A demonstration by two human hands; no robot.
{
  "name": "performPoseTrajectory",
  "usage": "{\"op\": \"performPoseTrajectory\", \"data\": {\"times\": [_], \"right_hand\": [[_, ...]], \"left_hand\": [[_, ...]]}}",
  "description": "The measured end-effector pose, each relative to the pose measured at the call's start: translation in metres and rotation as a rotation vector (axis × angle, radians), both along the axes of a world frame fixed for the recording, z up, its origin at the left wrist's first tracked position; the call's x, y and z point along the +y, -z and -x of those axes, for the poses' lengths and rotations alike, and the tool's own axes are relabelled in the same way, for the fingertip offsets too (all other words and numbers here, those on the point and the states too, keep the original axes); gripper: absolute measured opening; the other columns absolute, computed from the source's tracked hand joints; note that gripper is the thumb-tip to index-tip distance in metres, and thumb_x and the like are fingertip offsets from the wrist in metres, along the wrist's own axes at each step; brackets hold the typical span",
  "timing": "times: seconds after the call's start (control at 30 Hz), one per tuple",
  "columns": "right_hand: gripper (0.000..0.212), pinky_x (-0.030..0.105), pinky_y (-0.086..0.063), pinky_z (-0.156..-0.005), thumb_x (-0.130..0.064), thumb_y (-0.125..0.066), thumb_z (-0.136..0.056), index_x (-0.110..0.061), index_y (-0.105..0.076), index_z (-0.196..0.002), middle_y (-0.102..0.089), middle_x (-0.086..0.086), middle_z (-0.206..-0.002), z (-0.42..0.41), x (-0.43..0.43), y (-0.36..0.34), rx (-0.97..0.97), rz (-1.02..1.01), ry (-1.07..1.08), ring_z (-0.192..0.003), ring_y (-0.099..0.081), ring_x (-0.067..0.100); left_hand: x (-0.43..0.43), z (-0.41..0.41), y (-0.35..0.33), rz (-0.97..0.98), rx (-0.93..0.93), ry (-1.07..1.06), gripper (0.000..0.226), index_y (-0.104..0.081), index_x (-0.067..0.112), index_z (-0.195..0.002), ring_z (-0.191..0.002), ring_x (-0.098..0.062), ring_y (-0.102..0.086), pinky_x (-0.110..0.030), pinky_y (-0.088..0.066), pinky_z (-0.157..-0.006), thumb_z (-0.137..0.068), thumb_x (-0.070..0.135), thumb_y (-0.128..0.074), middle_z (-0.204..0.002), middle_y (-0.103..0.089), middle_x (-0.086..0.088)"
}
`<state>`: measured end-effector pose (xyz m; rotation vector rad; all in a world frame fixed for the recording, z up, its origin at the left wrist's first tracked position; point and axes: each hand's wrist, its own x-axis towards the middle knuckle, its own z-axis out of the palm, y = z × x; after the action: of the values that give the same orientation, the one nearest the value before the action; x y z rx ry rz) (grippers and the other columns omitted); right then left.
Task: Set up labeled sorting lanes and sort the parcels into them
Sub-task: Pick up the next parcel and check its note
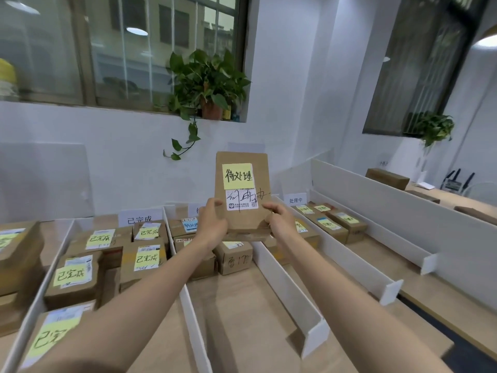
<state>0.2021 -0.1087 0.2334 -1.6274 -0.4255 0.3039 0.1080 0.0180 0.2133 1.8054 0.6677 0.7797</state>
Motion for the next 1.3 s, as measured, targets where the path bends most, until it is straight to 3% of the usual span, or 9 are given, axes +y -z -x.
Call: {"op": "performPoseTrajectory", "data": {"times": [0.13, 0.3, 0.4, 0.53, 0.7, 0.83, 0.97, 1.1, 1.3], "right_hand": [[0.045, 0.015, -0.035, -0.052, 0.012, -0.037, -0.087, -0.02, -0.061, -0.107, -0.057, -0.001, -0.108, -0.024, 0.02, 0.016, 0.011, 0.02, -0.017, -0.075, -0.049, 0.007], [0.048, 0.021, -0.04, -0.059, 0.013, -0.034, -0.086, -0.023, -0.061, -0.103, -0.052, -0.007, -0.117, -0.039, 0.034, 0.044, 0.061, 0.067, -0.056, -0.085, -0.055, 0.018], [0.048, 0.029, -0.049, -0.075, 0.013, -0.033, -0.086, -0.025, -0.061, -0.096, -0.054, -0.006, -0.115, -0.045, 0.039, 0.062, 0.082, 0.075, -0.083, -0.096, -0.06, 0.02], [0.047, 0.021, -0.041, -0.052, 0.01, -0.035, -0.086, -0.028, -0.061, -0.089, -0.06, -0.012, -0.092, -0.054, 0.036, 0.089, 0.147, 0.101, -0.133, -0.072, -0.056, 0.017], [0.045, 0.022, -0.038, -0.053, 0.01, -0.039, -0.081, -0.028, -0.06, -0.091, -0.062, 0.006, -0.108, -0.064, 0.028, 0.124, 0.189, 0.181, -0.225, -0.071, -0.053, 0.016], [0.045, 0.019, -0.034, -0.051, 0.014, -0.04, -0.079, -0.022, -0.06, -0.096, -0.061, 0.008, -0.109, -0.067, 0.018, 0.155, 0.249, 0.21, -0.273, -0.083, -0.052, 0.019], [0.041, 0.02, -0.037, -0.055, 0.011, -0.041, -0.08, -0.024, -0.061, -0.089, -0.063, 0.003, -0.1, -0.068, 0.013, 0.185, 0.297, 0.23, -0.314, -0.081, -0.054, 0.014], [0.042, 0.022, -0.042, -0.056, 0.011, -0.04, -0.08, -0.025, -0.06, -0.083, -0.065, 0.003, -0.094, -0.069, 0.011, 0.213, 0.334, 0.271, -0.343, -0.075, -0.055, 0.015], [0.042, 0.026, -0.044, -0.055, 0.01, -0.037, -0.078, -0.023, -0.062, -0.087, -0.067, 0.014, -0.111, -0.063, 0.016, 0.244, 0.363, 0.325, -0.364, -0.076, -0.059, 0.023]], "left_hand": [[0.018, -0.021, 0.017, 0.001, 0.009, -0.021, 0.058, -0.043, 0.02, -0.128, -0.093, -0.015, -0.054, -0.02, -0.041, -0.057, -0.08, -0.012, -0.046, -0.137, -0.039, -0.004], [0.027, -0.029, 0.044, 0.056, 0.061, -0.045, 0.053, -0.044, 0.021, -0.12, -0.073, -0.015, -0.055, -0.022, -0.042, -0.047, -0.08, -0.014, -0.044, -0.13, -0.044, -0.011], [0.026, -0.03, 0.061, 0.046, 0.091, -0.088, 0.046, -0.044, 0.021, -0.112, -0.077, -0.016, -0.055, -0.02, -0.04, -0.048, -0.081, -0.013, -0.043, -0.128, -0.044, -0.011], [0.02, -0.037, 0.085, 0.057, 0.143, -0.167, 0.044, -0.047, 0.018, -0.113, -0.093, -0.025, -0.056, -0.017, -0.041, -0.044, -0.081, -0.011, -0.044, -0.126, -0.049, -0.012], [0.002, -0.037, 0.121, 0.075, 0.223, -0.239, 0.045, -0.05, 0.015, -0.118, -0.086, -0.022, -0.059, -0.022, -0.048, -0.052, -0.081, -0.009, -0.041, -0.117, -0.053, -0.013], [-0.019, -0.034, 0.145, 0.075, 0.285, -0.305, 0.038, -0.05, 0.009, -0.115, -0.099, -0.036, -0.056, -0.041, -0.052, -0.078, -0.079, 0.009, -0.038, -0.111, -0.055, -0.017], [-0.035, -0.031, 0.168, 0.091, 0.272, -0.298, 0.022, -0.053, 0.01, -0.103, -0.098, -0.028, -0.058, -0.037, -0.052, -0.076, -0.083, 0.002, -0.046, -0.108, -0.06, -0.014], [-0.041, -0.028, 0.193, 0.161, 0.363, -0.359, 0.035, -0.051, 0.008, -0.112, -0.105, -0.032, -0.054, -0.027, -0.042, -0.074, -0.083, -0.007, -0.041, -0.113, -0.055, -0.016], [-0.04, -0.021, 0.219, 0.19, 0.442, -0.392, 0.037, -0.049, 0.005, -0.118, -0.109, -0.035, -0.052, -0.038, -0.048, -0.087, -0.083, -0.005, -0.044, -0.12, -0.054, -0.02]]}}
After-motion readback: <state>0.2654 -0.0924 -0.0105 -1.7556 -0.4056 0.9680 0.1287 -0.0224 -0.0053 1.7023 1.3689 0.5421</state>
